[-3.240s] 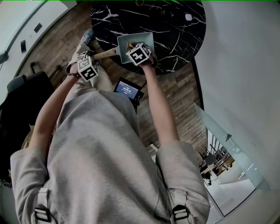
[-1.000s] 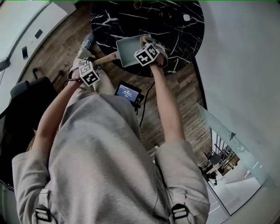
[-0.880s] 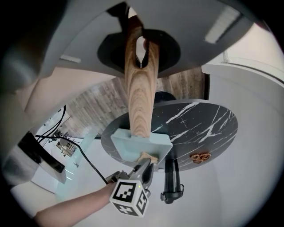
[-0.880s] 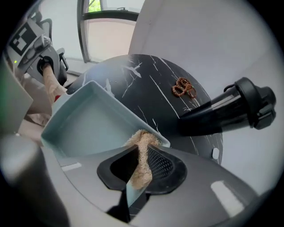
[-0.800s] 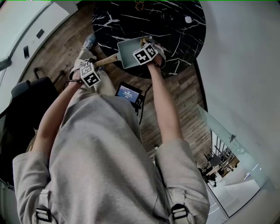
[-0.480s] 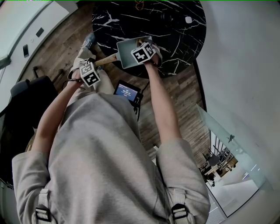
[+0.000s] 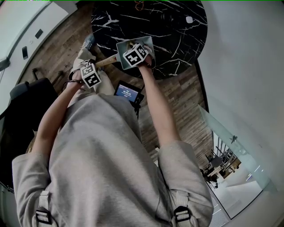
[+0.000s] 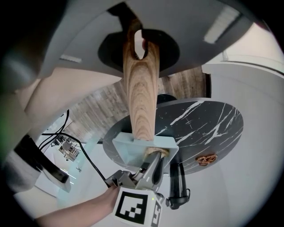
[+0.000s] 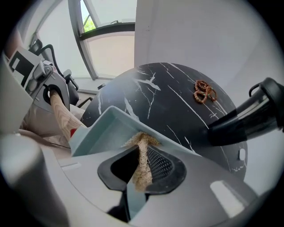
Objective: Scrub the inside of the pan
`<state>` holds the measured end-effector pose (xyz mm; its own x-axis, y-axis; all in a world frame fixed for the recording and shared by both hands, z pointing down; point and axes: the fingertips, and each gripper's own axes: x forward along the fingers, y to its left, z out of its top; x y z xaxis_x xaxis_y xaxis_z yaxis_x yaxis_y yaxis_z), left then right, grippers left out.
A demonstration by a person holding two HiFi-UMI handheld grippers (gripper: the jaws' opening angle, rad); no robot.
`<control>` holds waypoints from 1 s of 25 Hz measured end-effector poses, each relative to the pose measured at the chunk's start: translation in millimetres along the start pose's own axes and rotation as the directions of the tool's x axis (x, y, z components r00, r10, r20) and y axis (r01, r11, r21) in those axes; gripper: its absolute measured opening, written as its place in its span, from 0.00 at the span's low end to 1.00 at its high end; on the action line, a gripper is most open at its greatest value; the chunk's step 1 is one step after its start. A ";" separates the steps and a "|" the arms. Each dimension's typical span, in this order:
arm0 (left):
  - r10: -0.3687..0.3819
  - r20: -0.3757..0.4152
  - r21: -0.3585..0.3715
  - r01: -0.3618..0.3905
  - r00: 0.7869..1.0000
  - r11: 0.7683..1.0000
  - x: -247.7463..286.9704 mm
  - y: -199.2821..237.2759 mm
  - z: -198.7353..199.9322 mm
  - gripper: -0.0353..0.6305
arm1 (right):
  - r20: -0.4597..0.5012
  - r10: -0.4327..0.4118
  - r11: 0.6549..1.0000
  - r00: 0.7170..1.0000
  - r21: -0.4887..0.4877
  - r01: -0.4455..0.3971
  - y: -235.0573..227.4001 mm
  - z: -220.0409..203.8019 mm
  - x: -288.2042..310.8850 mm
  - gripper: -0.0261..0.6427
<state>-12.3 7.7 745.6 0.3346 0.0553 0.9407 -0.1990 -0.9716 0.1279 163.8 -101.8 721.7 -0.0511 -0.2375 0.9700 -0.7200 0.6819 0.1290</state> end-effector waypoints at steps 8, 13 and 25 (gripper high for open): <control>0.006 -0.002 -0.001 -0.006 1.000 1.000 0.7 0.1 0.1 0.05 | 0.039 0.081 0.997 0.996 0.013 -0.082 27.3 17.5 0.2 0.14; 0.009 0.002 -0.001 -0.009 1.000 1.000 1.0 0.6 0.4 0.05 | 0.073 0.166 0.976 0.983 0.130 -0.175 38.2 24.6 0.4 0.14; 0.011 0.019 -0.007 -0.010 1.000 1.000 -0.9 -0.5 -0.4 0.05 | 0.231 0.378 0.919 0.897 0.028 -0.394 45.0 29.2 -32.1 0.15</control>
<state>-12.9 8.2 744.8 0.3504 0.0405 0.9357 -0.2090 -0.9705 0.1203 112.9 -83.7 690.3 -0.4779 -0.1152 0.8708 -0.6602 0.7010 -0.2696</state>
